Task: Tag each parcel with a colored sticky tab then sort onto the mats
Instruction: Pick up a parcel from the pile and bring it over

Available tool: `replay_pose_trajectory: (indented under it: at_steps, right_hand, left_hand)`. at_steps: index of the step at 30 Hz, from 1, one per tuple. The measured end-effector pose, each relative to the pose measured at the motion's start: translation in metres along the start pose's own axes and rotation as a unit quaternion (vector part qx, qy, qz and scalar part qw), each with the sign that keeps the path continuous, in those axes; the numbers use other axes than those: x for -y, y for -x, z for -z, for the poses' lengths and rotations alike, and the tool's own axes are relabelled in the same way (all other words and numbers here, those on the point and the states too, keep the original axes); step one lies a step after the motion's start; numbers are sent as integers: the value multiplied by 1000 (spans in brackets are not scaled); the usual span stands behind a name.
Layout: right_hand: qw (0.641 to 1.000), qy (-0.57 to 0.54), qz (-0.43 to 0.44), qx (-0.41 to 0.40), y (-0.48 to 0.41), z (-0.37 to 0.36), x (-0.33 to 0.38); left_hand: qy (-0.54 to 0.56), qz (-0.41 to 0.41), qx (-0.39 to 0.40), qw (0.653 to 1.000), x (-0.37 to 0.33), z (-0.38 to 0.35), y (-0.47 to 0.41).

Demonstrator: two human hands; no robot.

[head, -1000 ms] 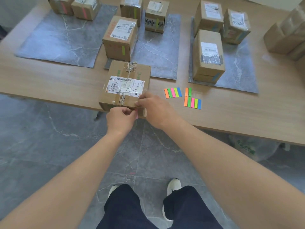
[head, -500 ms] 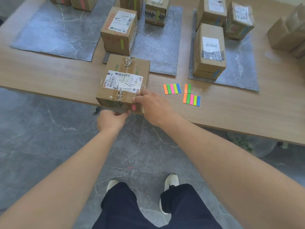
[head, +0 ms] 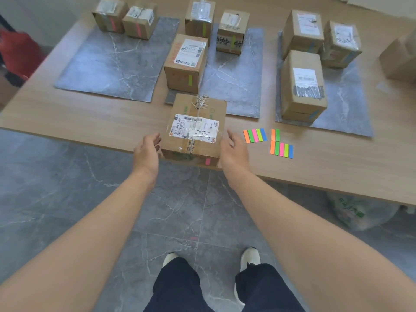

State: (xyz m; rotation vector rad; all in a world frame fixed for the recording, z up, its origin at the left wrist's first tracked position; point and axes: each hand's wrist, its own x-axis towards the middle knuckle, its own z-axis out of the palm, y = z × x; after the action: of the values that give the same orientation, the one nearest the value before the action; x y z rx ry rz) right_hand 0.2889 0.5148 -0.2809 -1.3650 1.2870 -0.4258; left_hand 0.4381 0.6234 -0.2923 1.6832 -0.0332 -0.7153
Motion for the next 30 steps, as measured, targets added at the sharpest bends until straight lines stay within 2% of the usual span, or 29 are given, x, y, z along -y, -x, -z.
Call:
replay_pose_trajectory:
  at_steps: [3, 5, 11, 19, 30]
  right_hand:
    - [992, -76, -96, 13, 0, -14, 7]
    - [988, -99, -117, 12, 2, -19, 11]
    - [990, -102, -93, -21, 22, -34, 37]
    - [992, -108, -41, -45, 68, -68, 103]
    - [993, -118, -5, -23, 98, -96, 191]
  left_hand:
    - [-11, 6, 55, 998, -4, 2, -4]
    - [-11, 6, 70, 997, -7, 5, -6]
    - [-2, -5, 87, 996, -28, 32, -9]
    - [9, -28, 124, 992, -104, 89, -8]
    - [19, -54, 128, 990, -199, 137, -1]
